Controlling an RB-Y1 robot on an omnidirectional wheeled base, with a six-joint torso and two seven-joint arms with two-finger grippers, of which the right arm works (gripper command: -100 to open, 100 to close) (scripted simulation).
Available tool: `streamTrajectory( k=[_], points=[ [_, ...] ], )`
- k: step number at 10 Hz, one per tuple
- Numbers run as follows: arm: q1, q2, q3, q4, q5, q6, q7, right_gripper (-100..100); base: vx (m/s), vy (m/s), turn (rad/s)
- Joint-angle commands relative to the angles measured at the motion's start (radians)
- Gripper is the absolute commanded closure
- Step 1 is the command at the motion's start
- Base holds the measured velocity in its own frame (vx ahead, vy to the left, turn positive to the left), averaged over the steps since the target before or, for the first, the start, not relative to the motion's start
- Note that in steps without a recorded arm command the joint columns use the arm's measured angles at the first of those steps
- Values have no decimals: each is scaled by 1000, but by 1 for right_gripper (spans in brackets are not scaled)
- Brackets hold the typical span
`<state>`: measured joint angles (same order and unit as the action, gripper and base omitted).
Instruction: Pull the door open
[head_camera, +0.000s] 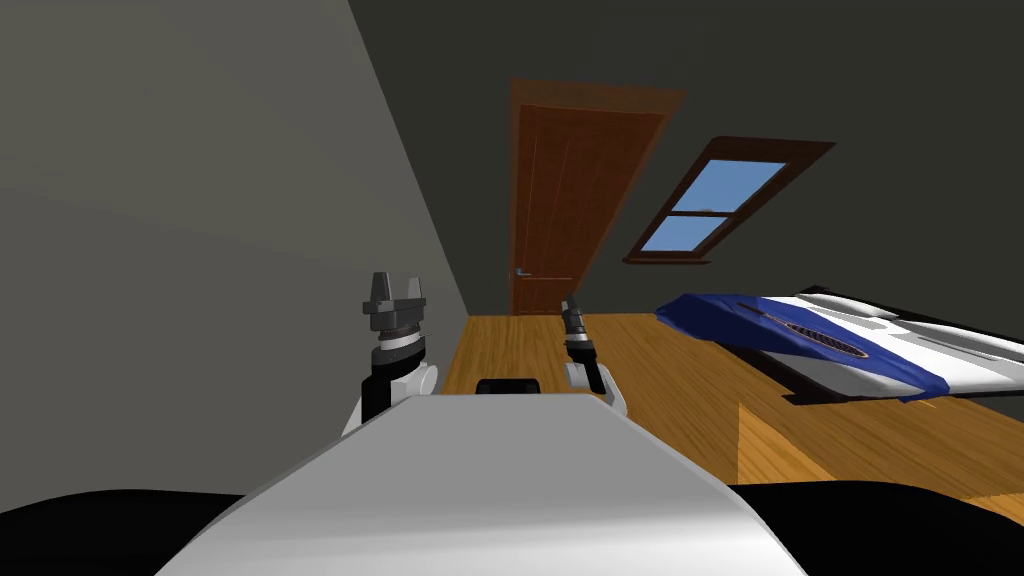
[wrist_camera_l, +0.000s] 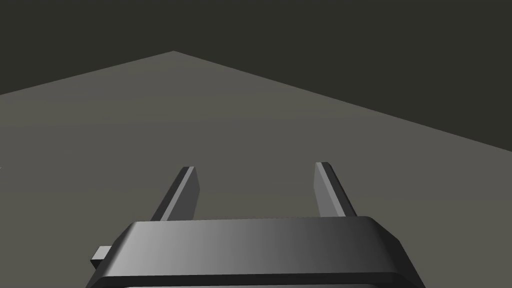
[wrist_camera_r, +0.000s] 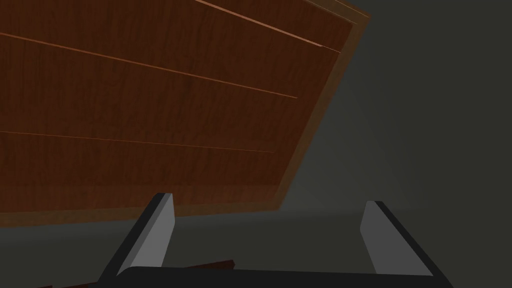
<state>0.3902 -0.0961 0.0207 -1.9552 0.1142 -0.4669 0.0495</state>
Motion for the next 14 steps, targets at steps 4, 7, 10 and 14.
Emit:
streamTrajectory(
  k=[4,7,10,14],
  points=[
    [-22,-13,-5,92,2,-35,-32,-100,98,39,-3],
    [-39,-23,-9,157,3,-58,-54,-100,102,36,-2],
    [-57,-32,-14,224,4,-81,-77,-100,105,43,-2],
    [-82,-46,-21,316,6,-113,-108,-100,95,36,-3]
  ],
)
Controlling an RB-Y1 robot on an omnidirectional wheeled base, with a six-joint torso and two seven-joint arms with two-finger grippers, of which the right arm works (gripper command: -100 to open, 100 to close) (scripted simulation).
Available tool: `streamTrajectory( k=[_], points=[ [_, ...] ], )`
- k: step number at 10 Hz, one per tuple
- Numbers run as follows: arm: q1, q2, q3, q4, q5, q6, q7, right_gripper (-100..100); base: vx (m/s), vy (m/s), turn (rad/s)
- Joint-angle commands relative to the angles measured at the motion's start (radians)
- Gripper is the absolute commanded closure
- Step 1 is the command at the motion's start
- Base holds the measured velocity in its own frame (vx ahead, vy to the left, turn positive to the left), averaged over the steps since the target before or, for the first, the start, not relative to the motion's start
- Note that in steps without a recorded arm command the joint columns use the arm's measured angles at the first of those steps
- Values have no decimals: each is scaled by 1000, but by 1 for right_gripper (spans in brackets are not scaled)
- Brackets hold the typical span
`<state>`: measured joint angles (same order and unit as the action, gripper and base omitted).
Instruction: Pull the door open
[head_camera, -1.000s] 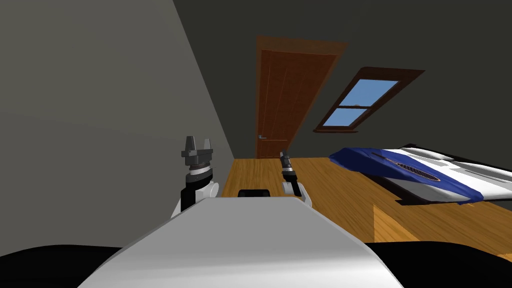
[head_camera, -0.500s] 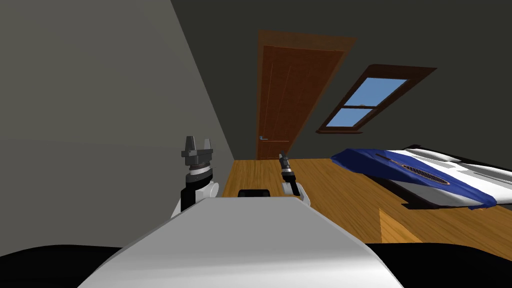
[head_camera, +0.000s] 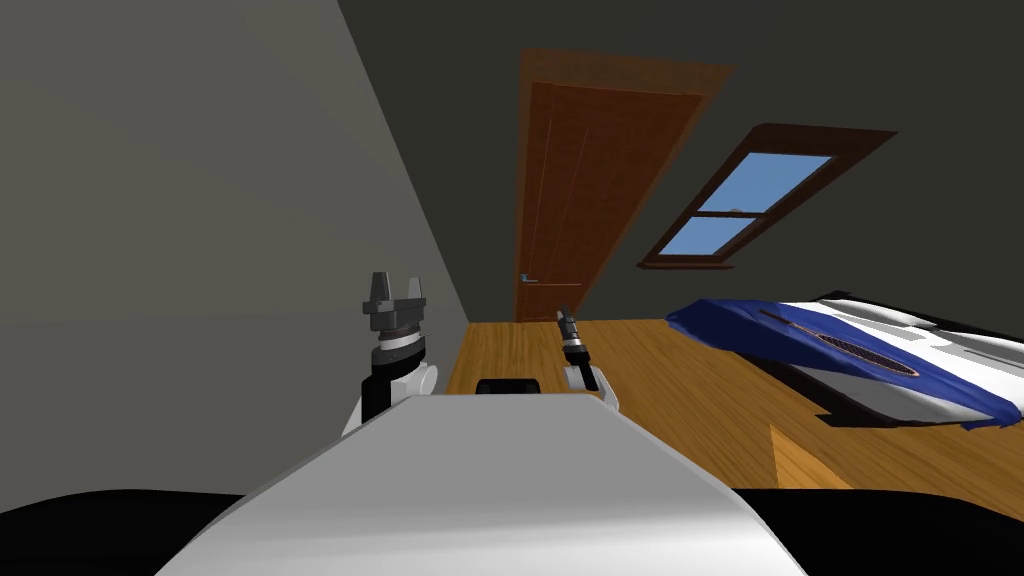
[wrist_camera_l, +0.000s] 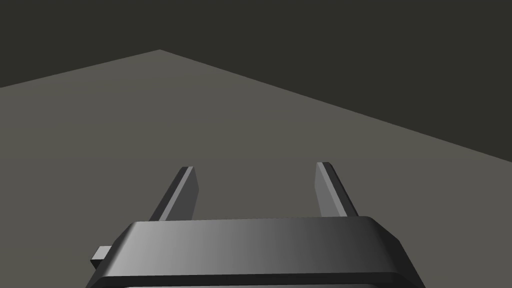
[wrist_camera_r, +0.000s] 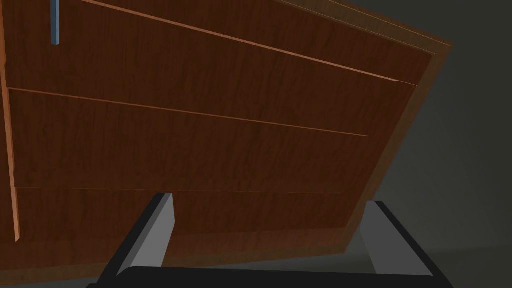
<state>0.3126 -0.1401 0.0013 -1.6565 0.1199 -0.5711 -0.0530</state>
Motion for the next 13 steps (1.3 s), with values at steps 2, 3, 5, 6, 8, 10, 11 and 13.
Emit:
streamTrajectory(
  k=[2,3,5,6,8,10,11,13],
  points=[
    [-17,-8,-4,64,1,-25,-22,-100,96,51,-4],
    [-23,-12,-6,88,1,-33,-30,-100,98,35,-2],
    [-36,-18,-9,135,2,-50,-46,-100,108,39,-1],
    [-42,-22,-11,159,3,-58,-54,-100,101,29,-7],
    [-55,-28,-14,206,3,-74,-70,-100,100,33,-2],
    [-67,-35,-18,254,4,-91,-86,-100,93,48,-2],
    [-74,-38,-19,277,5,-99,-94,-100,93,59,-5],
    [-86,-44,-23,323,5,-115,-110,-100,95,41,-2]
  ],
)
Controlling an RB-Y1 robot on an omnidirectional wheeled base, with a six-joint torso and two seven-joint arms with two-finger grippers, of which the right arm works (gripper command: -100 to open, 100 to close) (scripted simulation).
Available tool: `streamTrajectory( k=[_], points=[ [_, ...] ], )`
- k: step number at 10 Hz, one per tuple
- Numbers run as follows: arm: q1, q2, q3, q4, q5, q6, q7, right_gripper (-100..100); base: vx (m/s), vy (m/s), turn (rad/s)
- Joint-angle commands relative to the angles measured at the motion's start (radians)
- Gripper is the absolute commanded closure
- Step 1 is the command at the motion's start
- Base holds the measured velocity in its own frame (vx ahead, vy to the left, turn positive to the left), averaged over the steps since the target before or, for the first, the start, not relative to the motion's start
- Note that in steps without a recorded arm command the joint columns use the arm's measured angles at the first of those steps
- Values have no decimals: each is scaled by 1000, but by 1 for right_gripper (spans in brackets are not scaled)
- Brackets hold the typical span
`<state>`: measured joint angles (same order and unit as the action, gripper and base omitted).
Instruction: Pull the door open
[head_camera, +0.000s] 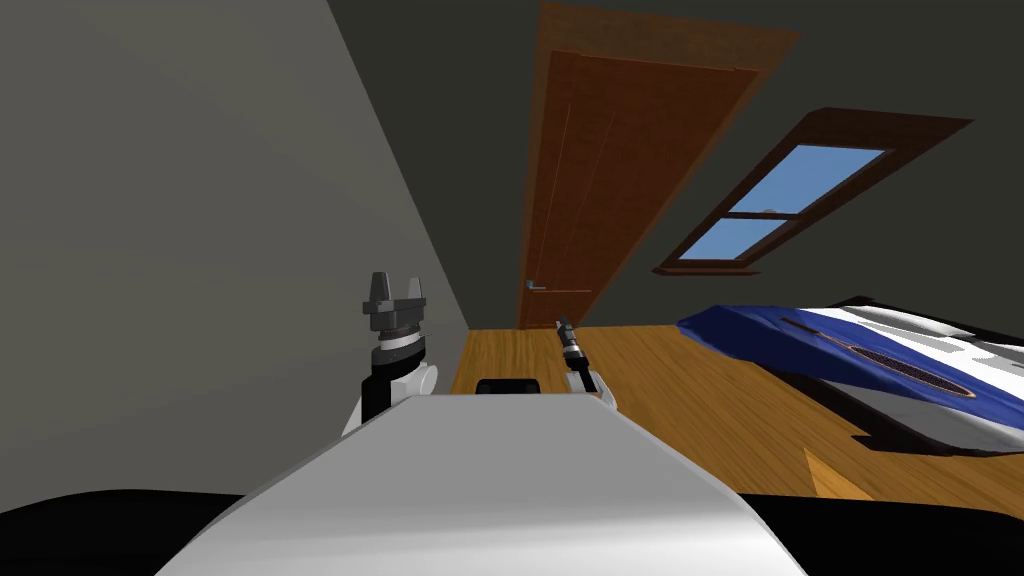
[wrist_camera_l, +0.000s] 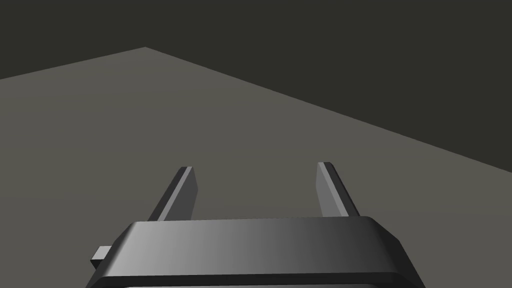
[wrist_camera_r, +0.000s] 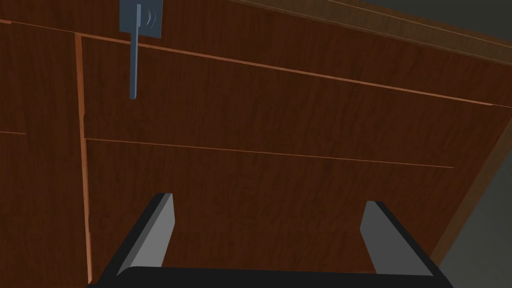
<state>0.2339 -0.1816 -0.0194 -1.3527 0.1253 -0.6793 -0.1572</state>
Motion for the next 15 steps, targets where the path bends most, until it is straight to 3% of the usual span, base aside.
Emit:
streamTrajectory(
  k=[1,15],
  points=[
    [-13,-6,-3,42,0,-15,-14,-100,113,29,-4],
    [-91,-45,-24,333,5,-116,-113,-100,98,39,-2]
  ],
)
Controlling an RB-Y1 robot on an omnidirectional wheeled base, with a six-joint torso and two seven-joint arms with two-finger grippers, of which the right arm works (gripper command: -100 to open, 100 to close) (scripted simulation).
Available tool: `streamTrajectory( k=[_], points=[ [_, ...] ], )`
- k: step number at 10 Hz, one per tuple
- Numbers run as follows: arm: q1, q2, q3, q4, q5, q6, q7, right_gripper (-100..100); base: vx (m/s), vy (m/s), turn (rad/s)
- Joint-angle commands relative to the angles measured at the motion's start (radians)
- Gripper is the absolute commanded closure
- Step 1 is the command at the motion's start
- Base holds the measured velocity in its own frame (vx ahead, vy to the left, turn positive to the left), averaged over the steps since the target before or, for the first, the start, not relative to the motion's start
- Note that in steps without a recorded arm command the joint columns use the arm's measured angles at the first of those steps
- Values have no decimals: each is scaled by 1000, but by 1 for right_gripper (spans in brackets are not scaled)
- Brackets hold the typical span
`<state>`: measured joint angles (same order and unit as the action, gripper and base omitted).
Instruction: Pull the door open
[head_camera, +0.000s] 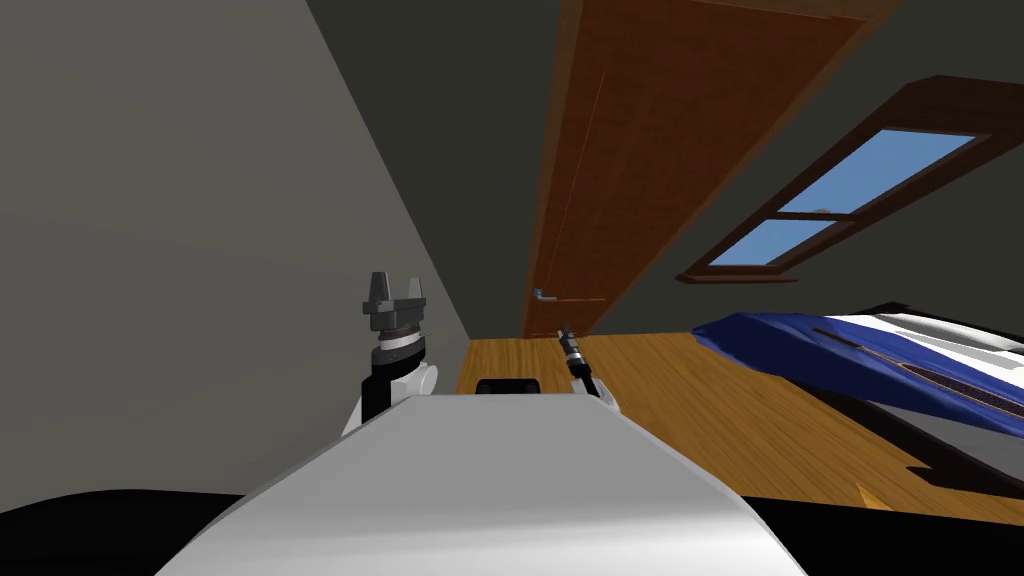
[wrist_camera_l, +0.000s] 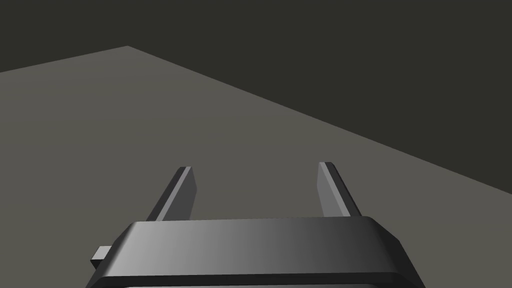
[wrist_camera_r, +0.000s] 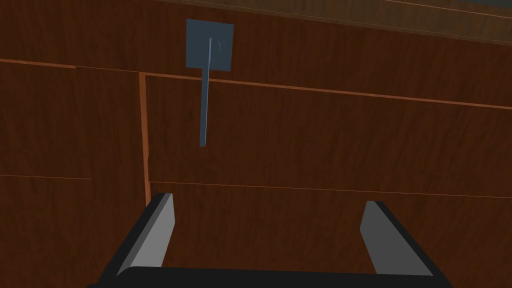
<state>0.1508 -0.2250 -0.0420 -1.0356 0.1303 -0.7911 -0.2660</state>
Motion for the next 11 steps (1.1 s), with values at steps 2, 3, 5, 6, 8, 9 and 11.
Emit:
streamTrajectory(
  k=[2,3,5,6,8,9,11],
  points=[
    [-17,-6,-4,49,1,-15,-16,-100,106,31,-3],
    [-26,-10,-6,83,1,-27,-27,-100,153,28,-1],
    [-34,-14,-8,112,2,-37,-37,-100,127,44,-3],
    [-41,-17,-10,138,2,-47,-46,-100,122,37,-1],
    [-53,-23,-13,184,3,-62,-62,-100,175,37,-4],
    [-61,-27,-15,212,3,-72,-71,-100,205,51,0],
    [-67,-29,-16,229,3,-80,-72,-100,138,31,-2]
  ],
)
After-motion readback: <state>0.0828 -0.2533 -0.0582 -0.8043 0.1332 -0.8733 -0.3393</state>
